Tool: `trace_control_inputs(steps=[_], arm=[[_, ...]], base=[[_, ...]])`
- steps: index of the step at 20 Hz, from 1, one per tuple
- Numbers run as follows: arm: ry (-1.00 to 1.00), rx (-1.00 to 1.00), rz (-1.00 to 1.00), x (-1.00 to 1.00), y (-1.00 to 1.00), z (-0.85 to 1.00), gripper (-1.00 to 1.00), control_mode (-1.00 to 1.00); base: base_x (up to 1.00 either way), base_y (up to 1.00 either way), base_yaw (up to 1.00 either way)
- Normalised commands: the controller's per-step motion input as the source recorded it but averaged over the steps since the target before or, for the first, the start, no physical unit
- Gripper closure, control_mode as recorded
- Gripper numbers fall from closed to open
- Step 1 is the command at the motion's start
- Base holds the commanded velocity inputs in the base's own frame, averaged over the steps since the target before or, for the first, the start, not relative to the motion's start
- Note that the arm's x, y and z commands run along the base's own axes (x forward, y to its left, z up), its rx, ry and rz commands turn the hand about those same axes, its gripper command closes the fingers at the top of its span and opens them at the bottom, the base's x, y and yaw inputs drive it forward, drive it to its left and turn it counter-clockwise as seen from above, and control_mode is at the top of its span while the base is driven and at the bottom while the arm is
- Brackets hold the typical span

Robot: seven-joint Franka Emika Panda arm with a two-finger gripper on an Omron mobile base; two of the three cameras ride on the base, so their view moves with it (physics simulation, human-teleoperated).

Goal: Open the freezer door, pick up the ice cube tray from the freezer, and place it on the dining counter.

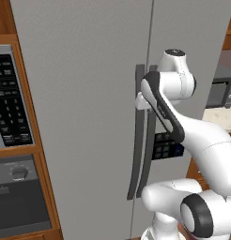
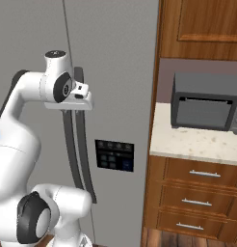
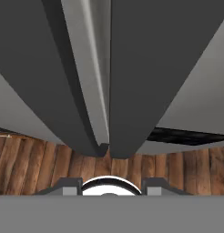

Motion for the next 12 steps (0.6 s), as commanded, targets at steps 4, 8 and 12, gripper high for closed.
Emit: trace_control_inputs(steps=[4,8,12], arm=[[0.0,0.0,-0.04,-0.36,0.0,0.0,-1.0,-1.0],[0.0,0.0,-0.06,-0.76,-0.08,0.0,-1.0,-1.0],[0.0,0.0,-0.02,-0.71,-0.13,0.0,-1.0,-1.0]], base=[[0.0,0.0,0.0],[0.0,0.0,0.0],[0.0,0.0,0.0]])
